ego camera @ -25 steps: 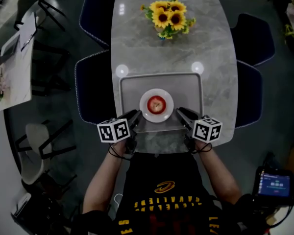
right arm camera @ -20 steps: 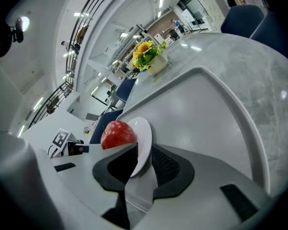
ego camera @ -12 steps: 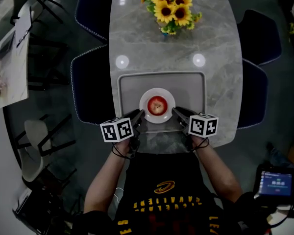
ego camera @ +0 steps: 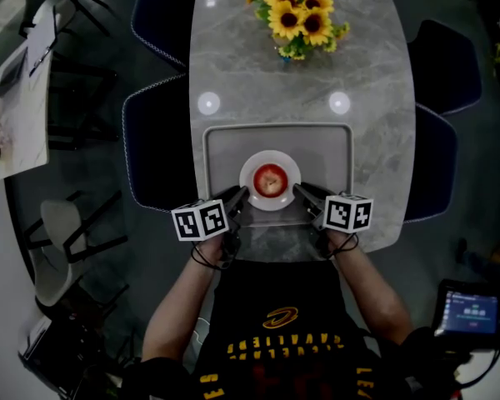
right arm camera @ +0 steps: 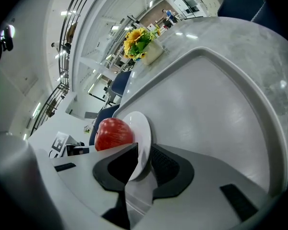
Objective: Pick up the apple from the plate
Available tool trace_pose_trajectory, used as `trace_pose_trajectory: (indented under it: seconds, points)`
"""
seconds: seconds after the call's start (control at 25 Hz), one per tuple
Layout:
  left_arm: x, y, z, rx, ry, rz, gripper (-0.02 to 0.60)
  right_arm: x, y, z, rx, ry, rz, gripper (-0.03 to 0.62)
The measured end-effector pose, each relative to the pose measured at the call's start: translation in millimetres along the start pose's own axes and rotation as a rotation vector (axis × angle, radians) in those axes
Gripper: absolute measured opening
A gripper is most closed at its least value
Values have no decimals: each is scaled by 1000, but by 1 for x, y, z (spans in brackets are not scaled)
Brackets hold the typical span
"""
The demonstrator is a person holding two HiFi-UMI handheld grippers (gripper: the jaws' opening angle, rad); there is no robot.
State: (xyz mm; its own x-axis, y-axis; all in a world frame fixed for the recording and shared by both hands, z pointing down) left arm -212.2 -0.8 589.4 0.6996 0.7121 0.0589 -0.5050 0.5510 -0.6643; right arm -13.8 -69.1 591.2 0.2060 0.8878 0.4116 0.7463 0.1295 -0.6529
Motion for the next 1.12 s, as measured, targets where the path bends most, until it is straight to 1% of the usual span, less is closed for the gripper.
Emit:
trace_pose_trajectory:
  seconds: [0.2, 0.28, 0.36, 0.44, 0.56, 0.6, 0.68, 0.92, 1.12]
  points:
    - [1, -4, -2, -5, 15, 5, 107, 1, -4, 3, -8, -7, 3, 91]
    - [0, -4, 0, -17, 20, 5, 76, 1, -5, 4, -8, -10, 3, 91]
    - [-1, -2, 3, -13, 46, 2, 48, 2, -5, 5, -8, -12, 8, 90]
    - [-1, -3, 4, -1, 71, -5, 44, 1, -5, 5, -8, -14, 13, 90]
    - [-1, -4, 3, -4, 79, -13, 43, 2, -5, 3, -1, -28, 11, 88]
    - [-1, -4, 3, -7, 82, -15, 43, 2, -5, 3, 2, -36, 9, 55]
    - [-1, -3, 3, -13, 87, -16, 43, 1, -4, 2, -3, -51, -2, 44]
    - [0, -3, 3, -27, 87, -9, 43, -2, -4, 3, -21, -56, -13, 40]
    - [0, -3, 0, -46, 71, 9, 43, 2, -3, -1, -30, -100, -14, 40]
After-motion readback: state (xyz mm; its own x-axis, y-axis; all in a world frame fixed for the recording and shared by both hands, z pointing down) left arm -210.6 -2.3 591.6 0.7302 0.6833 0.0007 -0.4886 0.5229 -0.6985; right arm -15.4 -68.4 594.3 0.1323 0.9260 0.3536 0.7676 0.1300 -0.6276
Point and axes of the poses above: the fingertips, and each gripper's own axes: y backward along the fingers, z to its left, x out of its underside, the point moved 5 cm from there along y, backward along the fingers, and after that the axes turned 12 degrees about y, right-handed, at the moved point
